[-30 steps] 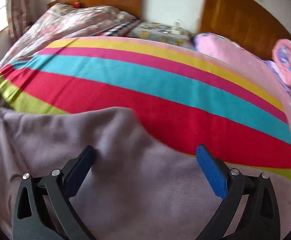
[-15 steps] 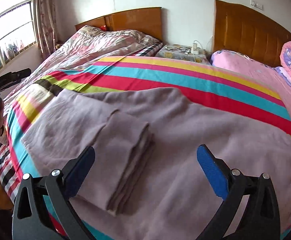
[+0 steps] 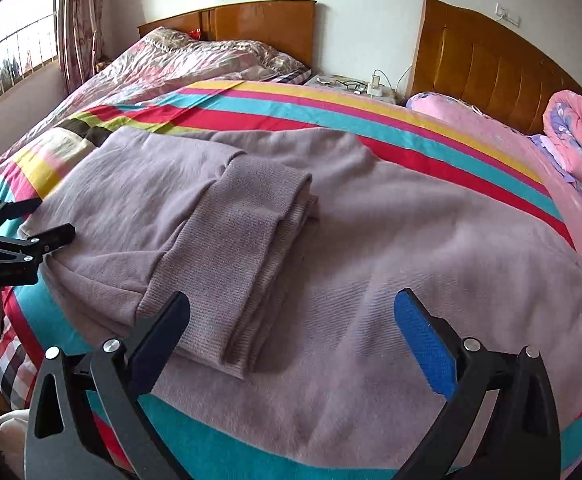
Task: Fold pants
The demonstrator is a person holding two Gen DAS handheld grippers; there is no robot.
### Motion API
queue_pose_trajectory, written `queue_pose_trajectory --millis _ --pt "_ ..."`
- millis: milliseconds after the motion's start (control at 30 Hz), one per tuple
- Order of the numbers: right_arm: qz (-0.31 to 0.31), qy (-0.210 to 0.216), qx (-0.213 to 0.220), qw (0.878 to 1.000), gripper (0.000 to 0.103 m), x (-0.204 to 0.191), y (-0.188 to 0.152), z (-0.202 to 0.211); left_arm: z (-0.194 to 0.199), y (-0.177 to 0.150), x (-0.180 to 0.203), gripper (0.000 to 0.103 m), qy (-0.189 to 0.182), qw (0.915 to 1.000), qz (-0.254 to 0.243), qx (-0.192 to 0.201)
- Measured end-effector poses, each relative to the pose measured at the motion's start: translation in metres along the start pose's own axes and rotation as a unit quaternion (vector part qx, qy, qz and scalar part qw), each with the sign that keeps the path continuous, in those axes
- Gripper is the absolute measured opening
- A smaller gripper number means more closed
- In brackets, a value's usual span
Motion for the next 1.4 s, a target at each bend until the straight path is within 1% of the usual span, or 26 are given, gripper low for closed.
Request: queue_pose_trajectory --millis 67,200,300,400,467,533,600,667,733,767,800,833,900,933,1000,1067,1100,1167,1233,1300,1367,1400 --pt "-0.009 -0.014 -0.008 1.0 0.099 0.012 -0.007 -0.002 0.0 -0.001 0.0 0.102 0.003 1.0 0.0 -0.001" --pt "-0.029 -0.04 -0.042 0.998 0.099 0.04 -0.032 -0.015 -0.001 -0.002 0.001 0.102 0.008 1.0 0.001 -0.003" --pt "-0.053 -0.025 -0.03 0.998 0.099 0.057 -0.042 -0.009 -0.002 -0.002 0.002 0.102 0.012 0.9999 -0.001 -0.003" --pt "-0.069 -0.024 -0.025 0.997 0.099 0.078 -0.05 -0.002 -0.002 -0.002 0.003 0.102 0.015 0.9999 -0.002 -0.004" --pt "-0.086 -0.013 -0.022 0.996 0.099 0.093 -0.058 0.003 -0.002 -0.002 0.003 0.102 0.017 0.9998 -0.002 -0.006" --pt "-0.099 0.007 -0.015 0.995 0.099 0.107 -0.066 0.013 -0.002 -0.001 0.004 0.102 0.021 0.9997 -0.001 -0.01" --pt "-0.116 0.014 -0.005 0.993 0.099 0.124 -0.074 0.025 -0.002 0.001 0.006 0.102 0.03 0.9994 -0.004 -0.016" --pt "-0.145 0.014 0.006 0.989 0.099 0.145 -0.083 0.038 0.0 0.003 0.011 0.102 0.049 0.9984 -0.017 -0.024" --pt "-0.195 0.019 0.02 0.98 0.099 0.174 -0.094 0.052 0.006 0.007 0.017 0.102 0.075 0.996 -0.033 -0.037" --pt "-0.228 0.024 0.026 0.973 0.099 0.19 -0.101 0.058 0.012 0.011 0.02 0.102 0.09 0.9945 -0.036 -0.038" --pt "-0.263 0.03 0.033 0.964 0.099 0.205 -0.108 0.063 0.02 0.017 0.025 0.102 0.094 0.9945 -0.037 -0.027" --pt "-0.3 0.038 0.041 0.952 0.099 0.221 -0.115 0.068 0.03 0.024 0.03 0.102 0.083 0.9958 -0.037 -0.011" --pt "-0.364 0.045 0.051 0.929 0.099 0.25 -0.13 0.072 0.046 0.037 0.043 0.102 0.045 0.9982 -0.036 0.015" --pt "-0.387 0.04 0.051 0.92 0.099 0.261 -0.135 0.072 0.05 0.044 0.051 0.102 0.025 0.9987 -0.037 0.026" --pt "-0.417 0.034 0.049 0.907 0.099 0.278 -0.141 0.069 0.049 0.054 0.067 0.102 -0.018 0.9984 -0.041 0.035" --pt "-0.449 0.048 0.048 0.891 0.094 0.287 -0.142 0.063 0.036 0.059 0.081 0.102 -0.029 0.9981 -0.048 0.028" --pt "-0.464 0.064 0.049 0.882 0.089 0.29 -0.14 0.059 0.027 0.059 0.087 0.102 -0.033 0.9979 -0.051 0.022" --pt "-0.488 0.081 0.032 0.869 0.085 0.292 -0.139 0.048 0.005 0.055 0.096 0.102 -0.045 0.9977 -0.051 -0.003" --pt "-0.491 0.084 0.007 0.867 0.078 0.288 -0.136 0.037 -0.016 0.047 0.1 0.102 -0.051 0.9969 -0.051 -0.031" --pt "-0.481 0.085 -0.004 0.873 0.075 0.282 -0.131 0.032 -0.035 0.035 0.1 0.102 -0.046 0.9959 -0.053 -0.057" --pt "-0.467 0.076 -0.019 0.881 0.075 0.274 -0.125 0.03 -0.038 0.032 0.095 0.102 -0.058 0.9964 -0.047 -0.041" --pt "-0.463 0.068 -0.028 0.883 0.075 0.272 -0.122 0.029 -0.04 0.031 0.093 0.102 -0.062 0.9961 -0.048 -0.042"
Point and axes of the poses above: each gripper's, at about its wrist camera, not at the fingertips, and z roughly against the way its jaws point, x to its right, y to its top, the point moved 4 cm from there along -z, roughly the way its jaws point, and after that the axes turned 7 degrees about -y, right-handed, at the moved point
